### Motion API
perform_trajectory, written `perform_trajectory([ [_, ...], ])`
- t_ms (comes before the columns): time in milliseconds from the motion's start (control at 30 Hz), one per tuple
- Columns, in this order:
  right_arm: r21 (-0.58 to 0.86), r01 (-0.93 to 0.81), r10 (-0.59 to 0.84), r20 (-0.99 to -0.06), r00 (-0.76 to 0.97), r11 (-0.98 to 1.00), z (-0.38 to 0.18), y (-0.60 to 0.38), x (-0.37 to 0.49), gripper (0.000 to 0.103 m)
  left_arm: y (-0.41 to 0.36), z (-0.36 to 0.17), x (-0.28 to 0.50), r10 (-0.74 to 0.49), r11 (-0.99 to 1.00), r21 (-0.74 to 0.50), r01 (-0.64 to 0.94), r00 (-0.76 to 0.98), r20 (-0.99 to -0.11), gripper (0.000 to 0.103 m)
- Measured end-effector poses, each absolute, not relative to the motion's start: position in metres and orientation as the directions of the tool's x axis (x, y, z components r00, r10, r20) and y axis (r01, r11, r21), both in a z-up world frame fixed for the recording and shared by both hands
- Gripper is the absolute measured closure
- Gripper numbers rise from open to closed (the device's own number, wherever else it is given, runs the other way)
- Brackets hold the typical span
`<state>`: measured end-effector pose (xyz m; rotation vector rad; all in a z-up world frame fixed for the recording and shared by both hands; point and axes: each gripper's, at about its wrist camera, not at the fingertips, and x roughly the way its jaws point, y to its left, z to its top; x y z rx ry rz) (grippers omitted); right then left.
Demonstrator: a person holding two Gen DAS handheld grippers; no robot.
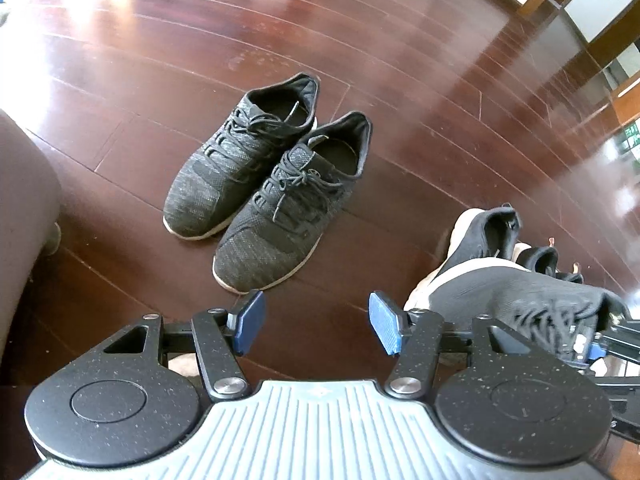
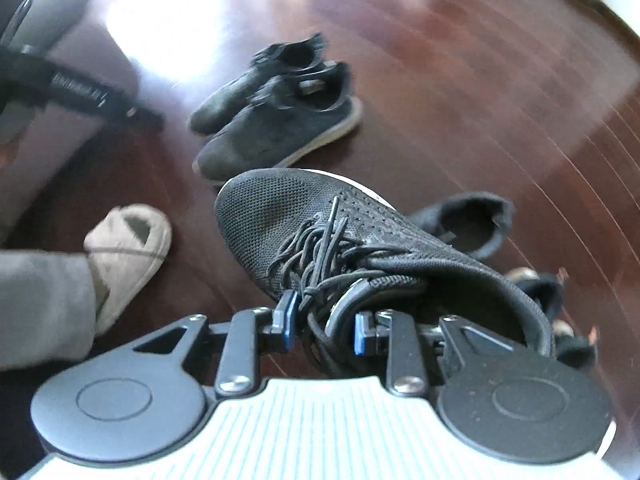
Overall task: Organize scattered shoes
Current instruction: 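Carry the black sneaker with the right tool toward the row of black sneakers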
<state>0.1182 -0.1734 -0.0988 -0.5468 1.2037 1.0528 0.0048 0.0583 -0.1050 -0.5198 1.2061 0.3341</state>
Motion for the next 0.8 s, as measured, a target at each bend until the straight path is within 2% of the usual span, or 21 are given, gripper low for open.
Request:
perform_trajectory([
  [233, 0.121, -0.979, 0.283, -0.957, -0.070, 0.167, -0.116, -0.127, 0.122, 0.074, 0.068, -0.112, 0.011, -0.048, 0.810, -0.228, -0.541, 0.326, -0.944, 0.038],
  [467, 0.040, -0.991, 0.210, -0.975, -0.066, -0.125, -0.133, -0.094, 0.122, 0.074, 0.079, -0.121, 0.026, -0.070, 0.811, -0.235, -0.536, 0.310, -0.948, 0.038],
  [800, 0.027, -0.939, 0.149, -0.985, -0.082, -0.343, -0.177, -0.057, 0.136, 0.074, 0.086, -0.132, 0.052, -0.084, 0.819, -0.235, -0.524, 0.296, -0.951, 0.038],
])
